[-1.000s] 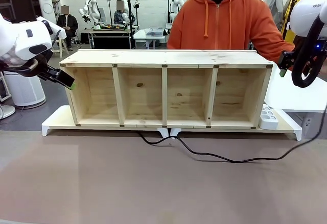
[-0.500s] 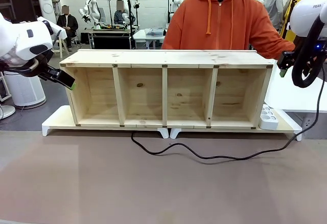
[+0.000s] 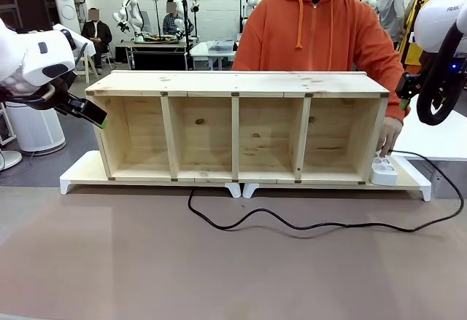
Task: Perform cable management.
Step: Release the Power Cable when the human grasps it.
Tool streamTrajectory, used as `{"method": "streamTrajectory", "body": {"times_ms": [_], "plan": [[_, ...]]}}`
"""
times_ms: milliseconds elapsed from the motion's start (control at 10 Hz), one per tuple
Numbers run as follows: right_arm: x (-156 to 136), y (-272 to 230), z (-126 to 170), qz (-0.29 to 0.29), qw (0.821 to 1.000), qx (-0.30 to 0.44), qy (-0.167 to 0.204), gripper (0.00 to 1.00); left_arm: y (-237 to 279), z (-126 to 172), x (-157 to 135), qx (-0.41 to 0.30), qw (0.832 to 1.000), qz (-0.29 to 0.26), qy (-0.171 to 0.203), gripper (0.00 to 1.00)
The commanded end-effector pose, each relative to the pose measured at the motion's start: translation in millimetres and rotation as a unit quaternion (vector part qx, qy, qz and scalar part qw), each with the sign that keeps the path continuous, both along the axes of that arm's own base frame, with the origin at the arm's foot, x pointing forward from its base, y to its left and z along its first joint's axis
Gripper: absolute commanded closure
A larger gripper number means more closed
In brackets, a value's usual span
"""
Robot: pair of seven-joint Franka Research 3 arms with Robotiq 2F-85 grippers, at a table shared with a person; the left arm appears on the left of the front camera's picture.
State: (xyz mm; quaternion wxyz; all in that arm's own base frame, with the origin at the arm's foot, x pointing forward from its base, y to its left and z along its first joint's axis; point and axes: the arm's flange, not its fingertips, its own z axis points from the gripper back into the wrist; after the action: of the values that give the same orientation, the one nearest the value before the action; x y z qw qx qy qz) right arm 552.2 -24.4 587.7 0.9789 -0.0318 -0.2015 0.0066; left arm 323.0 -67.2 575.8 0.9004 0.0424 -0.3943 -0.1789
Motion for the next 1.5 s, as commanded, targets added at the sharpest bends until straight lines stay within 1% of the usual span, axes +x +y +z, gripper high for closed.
{"method": "streamTrajectory", "body": {"times_ms": [0,1400], "plan": [[0.0,-0.3,0.0,-0.001,1.000,0.002,0.000,0.15,1.4,-0.3,0.4,-0.002,1.000,-0.001,0.001,0.00],[0.0,-0.3,0.0,-0.001,1.000,0.002,0.000,0.15,1.4,-0.3,0.4,-0.002,1.000,-0.001,0.001,0.00]]}}
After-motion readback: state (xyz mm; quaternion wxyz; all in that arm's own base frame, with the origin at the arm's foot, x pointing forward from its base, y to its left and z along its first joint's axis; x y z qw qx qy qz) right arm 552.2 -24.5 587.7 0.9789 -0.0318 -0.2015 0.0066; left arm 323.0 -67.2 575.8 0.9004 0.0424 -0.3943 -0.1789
